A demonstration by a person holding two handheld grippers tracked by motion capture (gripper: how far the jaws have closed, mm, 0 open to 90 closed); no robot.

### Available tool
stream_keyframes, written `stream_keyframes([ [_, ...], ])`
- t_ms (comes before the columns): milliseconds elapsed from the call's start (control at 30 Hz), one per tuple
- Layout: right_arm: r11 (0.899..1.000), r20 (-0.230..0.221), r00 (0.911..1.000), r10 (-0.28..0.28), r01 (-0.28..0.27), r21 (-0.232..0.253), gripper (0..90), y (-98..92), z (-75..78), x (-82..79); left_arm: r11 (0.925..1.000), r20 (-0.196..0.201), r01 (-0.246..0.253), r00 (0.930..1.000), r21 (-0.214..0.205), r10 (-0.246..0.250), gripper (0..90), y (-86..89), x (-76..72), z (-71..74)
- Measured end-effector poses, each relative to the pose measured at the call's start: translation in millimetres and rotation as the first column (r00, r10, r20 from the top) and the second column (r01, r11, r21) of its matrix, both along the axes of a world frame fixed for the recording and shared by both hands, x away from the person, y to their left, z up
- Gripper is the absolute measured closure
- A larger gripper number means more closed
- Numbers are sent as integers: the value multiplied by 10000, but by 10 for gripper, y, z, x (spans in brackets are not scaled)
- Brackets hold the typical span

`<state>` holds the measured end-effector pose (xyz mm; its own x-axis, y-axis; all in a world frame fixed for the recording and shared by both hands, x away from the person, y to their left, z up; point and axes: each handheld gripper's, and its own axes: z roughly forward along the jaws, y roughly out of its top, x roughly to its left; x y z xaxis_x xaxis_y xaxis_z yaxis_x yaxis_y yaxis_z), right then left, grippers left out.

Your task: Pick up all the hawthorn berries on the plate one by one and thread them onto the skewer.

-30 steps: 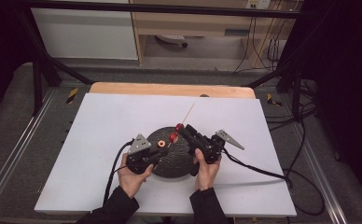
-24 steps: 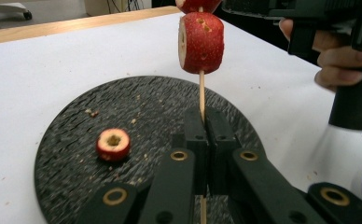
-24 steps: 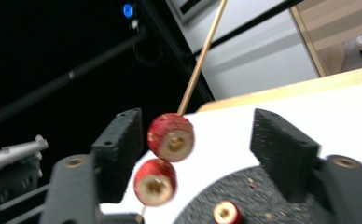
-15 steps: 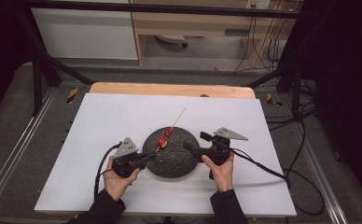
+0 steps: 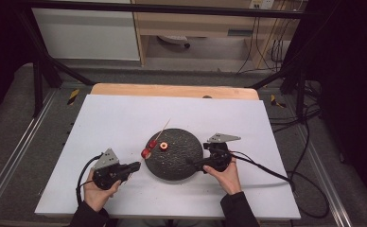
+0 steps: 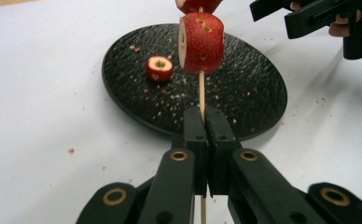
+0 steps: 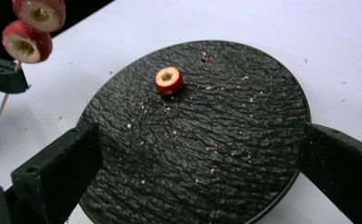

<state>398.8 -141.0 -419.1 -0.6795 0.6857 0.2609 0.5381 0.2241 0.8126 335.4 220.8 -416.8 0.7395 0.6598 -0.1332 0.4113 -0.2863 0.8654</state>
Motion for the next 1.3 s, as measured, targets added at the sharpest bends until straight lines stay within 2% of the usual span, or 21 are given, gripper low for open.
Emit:
stream_keyframes([
  [200, 9964, -138, 9995, 284, -295, -796, 7, 35, 51, 18, 10000, -220, -7, 9998, -32, 6, 886, 116, -4, -55],
  [533, 9872, -292, 9970, 718, -752, -1405, 7, 210, 144, 86, 10000, -283, -62, 9996, -8, 62, 886, 294, -31, -90],
  [733, 9789, -335, 9947, 971, -1015, -1774, 9, 346, 211, 165, 9999, -343, -114, 9993, -100, 111, 886, 381, -30, -95],
  [933, 9695, -502, 9917, 1185, -1265, -2100, 19, 511, 255, 279, 10000, -361, -90, 9993, 3, 90, 886, 404, -27, -107],
  [1300, 9491, -821, 9859, 1456, -1626, -2698, 43, 832, 236, 489, 9998, -375, -192, 9991, 31, 193, 886, 431, -21, -101],
])
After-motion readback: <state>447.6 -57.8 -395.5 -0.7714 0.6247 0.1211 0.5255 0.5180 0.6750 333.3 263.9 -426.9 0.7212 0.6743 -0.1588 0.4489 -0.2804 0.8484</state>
